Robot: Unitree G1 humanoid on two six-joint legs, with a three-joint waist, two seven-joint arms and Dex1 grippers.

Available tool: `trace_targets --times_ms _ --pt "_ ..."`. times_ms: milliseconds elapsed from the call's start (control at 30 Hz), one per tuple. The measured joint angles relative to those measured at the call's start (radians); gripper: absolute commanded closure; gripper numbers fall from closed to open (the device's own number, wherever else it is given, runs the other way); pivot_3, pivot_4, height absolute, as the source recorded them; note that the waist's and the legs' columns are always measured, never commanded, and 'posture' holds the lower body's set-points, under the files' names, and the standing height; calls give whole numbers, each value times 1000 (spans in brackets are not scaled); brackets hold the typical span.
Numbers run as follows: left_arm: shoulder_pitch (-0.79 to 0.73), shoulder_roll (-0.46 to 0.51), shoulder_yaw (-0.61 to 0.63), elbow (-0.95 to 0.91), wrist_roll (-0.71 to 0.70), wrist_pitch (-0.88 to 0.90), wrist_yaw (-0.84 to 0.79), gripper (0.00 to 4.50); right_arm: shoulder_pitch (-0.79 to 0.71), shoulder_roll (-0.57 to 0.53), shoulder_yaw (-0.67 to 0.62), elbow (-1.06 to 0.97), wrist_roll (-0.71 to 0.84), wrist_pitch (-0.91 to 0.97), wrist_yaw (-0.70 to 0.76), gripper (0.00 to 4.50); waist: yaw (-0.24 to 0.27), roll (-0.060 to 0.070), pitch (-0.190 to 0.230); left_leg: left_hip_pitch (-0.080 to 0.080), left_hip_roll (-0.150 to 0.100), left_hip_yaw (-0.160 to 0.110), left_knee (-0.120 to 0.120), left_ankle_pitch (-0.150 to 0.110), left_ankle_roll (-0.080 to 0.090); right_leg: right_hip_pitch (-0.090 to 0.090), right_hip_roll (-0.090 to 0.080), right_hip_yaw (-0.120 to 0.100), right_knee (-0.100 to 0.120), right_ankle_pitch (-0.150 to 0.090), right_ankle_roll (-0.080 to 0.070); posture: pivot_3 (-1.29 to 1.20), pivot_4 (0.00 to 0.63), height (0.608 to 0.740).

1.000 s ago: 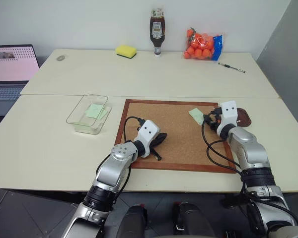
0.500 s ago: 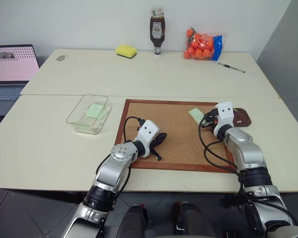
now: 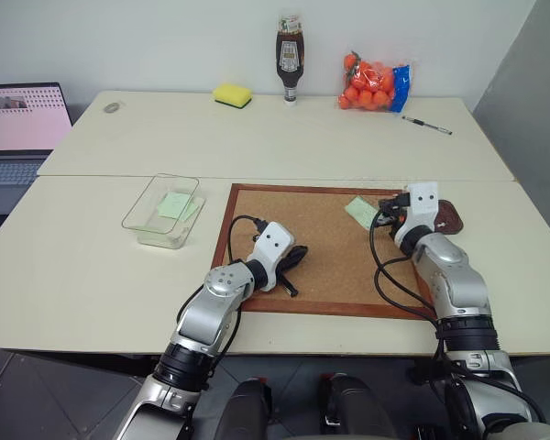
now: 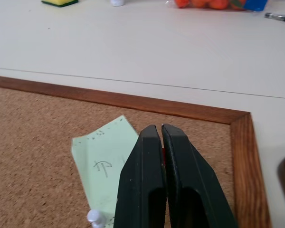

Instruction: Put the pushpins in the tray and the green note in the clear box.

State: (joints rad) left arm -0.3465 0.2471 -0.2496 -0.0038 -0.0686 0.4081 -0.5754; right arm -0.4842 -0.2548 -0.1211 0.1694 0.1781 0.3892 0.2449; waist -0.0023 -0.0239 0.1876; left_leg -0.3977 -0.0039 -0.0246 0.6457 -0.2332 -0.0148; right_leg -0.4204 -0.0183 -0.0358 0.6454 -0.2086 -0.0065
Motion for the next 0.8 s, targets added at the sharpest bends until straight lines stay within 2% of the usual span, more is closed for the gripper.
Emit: trace_targets --times_ms 200,433,567,767,800 --pt "1 0 -1 0 0 1 1 4500 6 -8 -15 -28 0 0 -28 4463 0 0 0 0 0 0 0 0 0 0 0 0 0 0 0 0 150 740" --pt "4 5 0 -2 1 1 3 4500 35 -98 -91 -43 -30 18 -87 4463 -1 1 0 1 0 0 0 0 0 0 0 0 0 0 0 0 150 740" --pt "7 3 -2 -3 1 0 3 4500 26 -158 -113 63 -58 11 -117 4463 0 1 -1 1 0 1 0 0 0 0 0 1 0 0 0 0 150 740" --pt "6 6 -1 -3 2 -1 1 4500 -35 -168 -120 210 -76 -25 -117 4463 -3 1 -1 1 0 1 0 0 0 0 0 1 0 0 0 0 150 740" --pt "6 6 -1 -3 2 -1 0 4500 -49 -168 -120 232 -77 -34 -118 4258 -3 1 -1 1 0 1 0 0 0 0 0 1 0 0 0 0 150 740"
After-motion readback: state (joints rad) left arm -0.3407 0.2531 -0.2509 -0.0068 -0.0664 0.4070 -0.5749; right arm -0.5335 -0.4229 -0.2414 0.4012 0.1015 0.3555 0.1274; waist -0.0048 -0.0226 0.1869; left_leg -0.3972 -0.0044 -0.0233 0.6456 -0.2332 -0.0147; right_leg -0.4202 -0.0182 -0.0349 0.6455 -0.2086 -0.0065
